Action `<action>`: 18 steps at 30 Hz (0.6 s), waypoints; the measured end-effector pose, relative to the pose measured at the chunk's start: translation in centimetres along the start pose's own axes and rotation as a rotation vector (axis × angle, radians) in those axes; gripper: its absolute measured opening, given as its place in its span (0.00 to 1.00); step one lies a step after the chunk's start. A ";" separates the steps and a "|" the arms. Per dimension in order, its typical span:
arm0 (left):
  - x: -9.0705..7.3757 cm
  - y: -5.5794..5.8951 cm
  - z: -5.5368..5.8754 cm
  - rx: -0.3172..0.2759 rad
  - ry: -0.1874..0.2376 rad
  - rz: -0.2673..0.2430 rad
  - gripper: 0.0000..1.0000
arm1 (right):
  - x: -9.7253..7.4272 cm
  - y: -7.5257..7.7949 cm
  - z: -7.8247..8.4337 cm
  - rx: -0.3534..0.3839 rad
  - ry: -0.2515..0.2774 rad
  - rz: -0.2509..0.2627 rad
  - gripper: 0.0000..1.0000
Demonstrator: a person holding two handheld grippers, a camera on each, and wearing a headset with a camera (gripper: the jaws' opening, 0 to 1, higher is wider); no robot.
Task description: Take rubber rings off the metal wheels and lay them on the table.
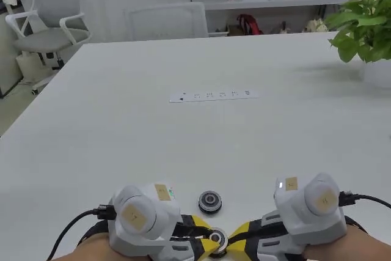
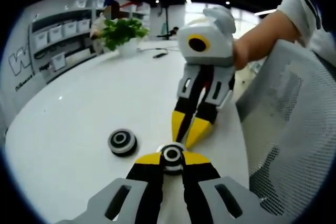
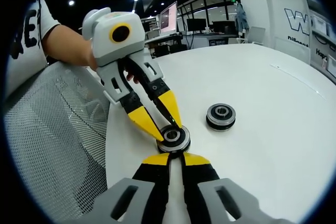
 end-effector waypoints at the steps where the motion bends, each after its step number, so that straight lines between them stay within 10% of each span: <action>1: 0.0 0.0 0.0 -0.001 0.001 0.000 0.13 | 0.0 0.0 0.0 0.004 0.000 0.000 0.04; 18: 0.0 0.1 0.0 -0.002 0.009 -0.011 0.13 | -0.4 0.6 0.0 0.168 0.012 0.004 0.00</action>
Point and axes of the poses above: the centre of the closed fingertips' face, and the gripper's own axes: x roughly forward along the fingers, y roughly to its right, z roughly out of its underside, the point moved 3 cm from there along -x, roughly backward along the fingers, and after that the axes turned 5 degrees about x, right-handed, at the moved point
